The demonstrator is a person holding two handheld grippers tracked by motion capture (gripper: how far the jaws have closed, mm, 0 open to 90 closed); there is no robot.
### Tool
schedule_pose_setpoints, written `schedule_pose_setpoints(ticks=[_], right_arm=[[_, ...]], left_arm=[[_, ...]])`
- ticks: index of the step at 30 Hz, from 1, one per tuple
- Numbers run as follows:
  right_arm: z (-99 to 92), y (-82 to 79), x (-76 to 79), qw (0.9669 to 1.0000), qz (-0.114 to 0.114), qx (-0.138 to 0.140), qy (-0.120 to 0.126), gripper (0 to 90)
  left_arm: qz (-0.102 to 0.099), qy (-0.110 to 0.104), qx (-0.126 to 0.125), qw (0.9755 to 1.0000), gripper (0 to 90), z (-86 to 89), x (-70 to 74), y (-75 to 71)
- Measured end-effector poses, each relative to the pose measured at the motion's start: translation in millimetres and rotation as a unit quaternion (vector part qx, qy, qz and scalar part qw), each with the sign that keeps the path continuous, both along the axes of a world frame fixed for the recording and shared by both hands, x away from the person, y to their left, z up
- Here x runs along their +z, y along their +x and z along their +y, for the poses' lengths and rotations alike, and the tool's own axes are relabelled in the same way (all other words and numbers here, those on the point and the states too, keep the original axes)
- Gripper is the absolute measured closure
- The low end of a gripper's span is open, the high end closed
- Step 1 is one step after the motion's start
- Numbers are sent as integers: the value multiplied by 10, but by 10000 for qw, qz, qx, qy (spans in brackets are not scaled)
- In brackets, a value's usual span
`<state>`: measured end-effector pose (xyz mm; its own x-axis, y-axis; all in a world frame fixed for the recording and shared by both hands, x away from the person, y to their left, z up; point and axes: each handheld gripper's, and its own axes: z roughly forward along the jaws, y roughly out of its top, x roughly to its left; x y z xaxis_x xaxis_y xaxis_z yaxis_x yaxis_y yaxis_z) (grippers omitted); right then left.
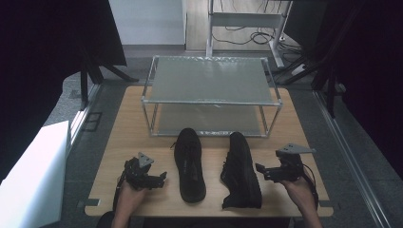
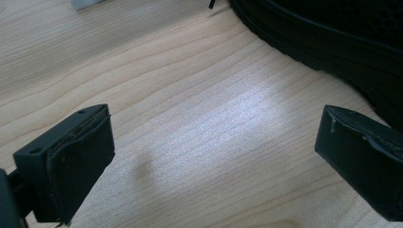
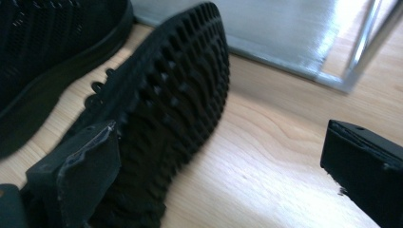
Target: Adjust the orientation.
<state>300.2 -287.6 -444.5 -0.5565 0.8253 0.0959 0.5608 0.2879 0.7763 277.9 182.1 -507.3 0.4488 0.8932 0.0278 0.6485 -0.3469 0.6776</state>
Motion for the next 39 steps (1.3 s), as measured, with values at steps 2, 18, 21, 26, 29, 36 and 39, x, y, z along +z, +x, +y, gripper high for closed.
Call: schedule_pose_setpoints(ticks=[2,18,21,26,29,36,39], right_arm=[[24,11,5,10000,-12,14,-10,0],[98,82,-36,9999,67,-79,-35,0],[32,73,-41,9998,69,-197,32,0],[-97,42,-33,9991,15,-421,52,0],[-269,21,-54,9981,2,-610,122,8],[-484,21,-138,9957,138,-839,366,19],[-541,19,-167,9951,164,-886,413,28]], left_arm=[[2,-5,3,10000,0,2,0,1],[62,7,-11,10000,0,3,-16,0],[60,16,-11,10000,0,6,-10,-4],[62,22,1,10000,0,10,-10,-3],[67,24,3,10000,0,5,-15,-1],[97,53,-16,9999,0,-7,-23,3],[107,40,0,9999,0,-3,-25,5]])
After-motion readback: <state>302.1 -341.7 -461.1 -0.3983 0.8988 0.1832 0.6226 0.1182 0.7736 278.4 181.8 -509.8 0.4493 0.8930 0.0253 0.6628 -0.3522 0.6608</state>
